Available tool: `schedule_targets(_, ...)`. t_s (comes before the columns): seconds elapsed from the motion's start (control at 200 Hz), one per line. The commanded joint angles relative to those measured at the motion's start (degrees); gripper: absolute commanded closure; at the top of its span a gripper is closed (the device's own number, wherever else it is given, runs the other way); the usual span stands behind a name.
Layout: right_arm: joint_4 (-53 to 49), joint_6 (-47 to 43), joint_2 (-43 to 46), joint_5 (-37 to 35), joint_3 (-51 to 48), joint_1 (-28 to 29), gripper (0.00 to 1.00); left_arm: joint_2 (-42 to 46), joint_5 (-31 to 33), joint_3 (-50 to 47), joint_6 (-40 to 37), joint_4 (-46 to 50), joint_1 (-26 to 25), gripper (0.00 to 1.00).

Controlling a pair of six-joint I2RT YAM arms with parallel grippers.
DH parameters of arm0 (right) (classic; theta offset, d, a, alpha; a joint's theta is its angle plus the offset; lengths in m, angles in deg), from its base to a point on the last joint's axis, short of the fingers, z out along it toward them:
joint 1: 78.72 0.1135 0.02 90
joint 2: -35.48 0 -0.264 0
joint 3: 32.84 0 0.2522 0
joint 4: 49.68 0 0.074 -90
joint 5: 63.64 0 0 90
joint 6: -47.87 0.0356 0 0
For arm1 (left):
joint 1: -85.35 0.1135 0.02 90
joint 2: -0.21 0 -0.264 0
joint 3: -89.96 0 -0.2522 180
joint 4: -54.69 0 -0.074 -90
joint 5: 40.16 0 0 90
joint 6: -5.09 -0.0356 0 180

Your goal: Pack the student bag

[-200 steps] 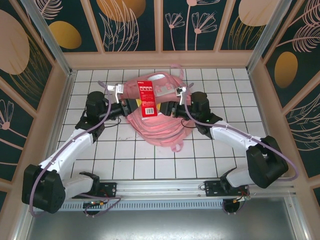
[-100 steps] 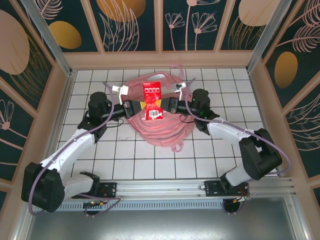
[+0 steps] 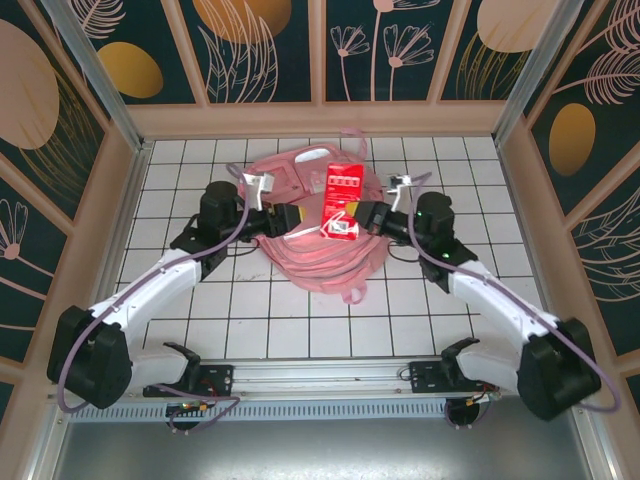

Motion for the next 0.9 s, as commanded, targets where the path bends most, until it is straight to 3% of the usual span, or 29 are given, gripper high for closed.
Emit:
schedule_targets(0.0, -12.34, -3.18, 7.21, -10.95, -2.42, -2.65, 1.0, -1.73, 8.81, 2.83, -5.95, 4.76, -3.71, 0.5)
schedule_targets(0.215, -23.87, -3.51, 19.05, -15.4, -6.87, -10.42, 1.0, -7.06, 17.61, 5.35, -11.86, 8.03, -13.9, 0.56)
schedule_targets(0.445, -27.22, -2.42, 24.48, -11.53, -10.41, -18.67, 1.0, -15.98, 24.63, 9.4, -16.13, 10.59, -24.34, 0.58)
schedule_targets(0.636, -25.83, -1.58, 24.49, -7.95, -11.61, -20.95, 1.0, -22.2, 28.23, 12.9, -17.39, 12.3, -28.05, 0.58)
schedule_targets(0.896, -24.4, -1.14, 23.88, -6.55, -12.57, -21.21, 1.0, -26.88, 35.5, 15.36, -17.71, 14.05, -28.72, 0.56)
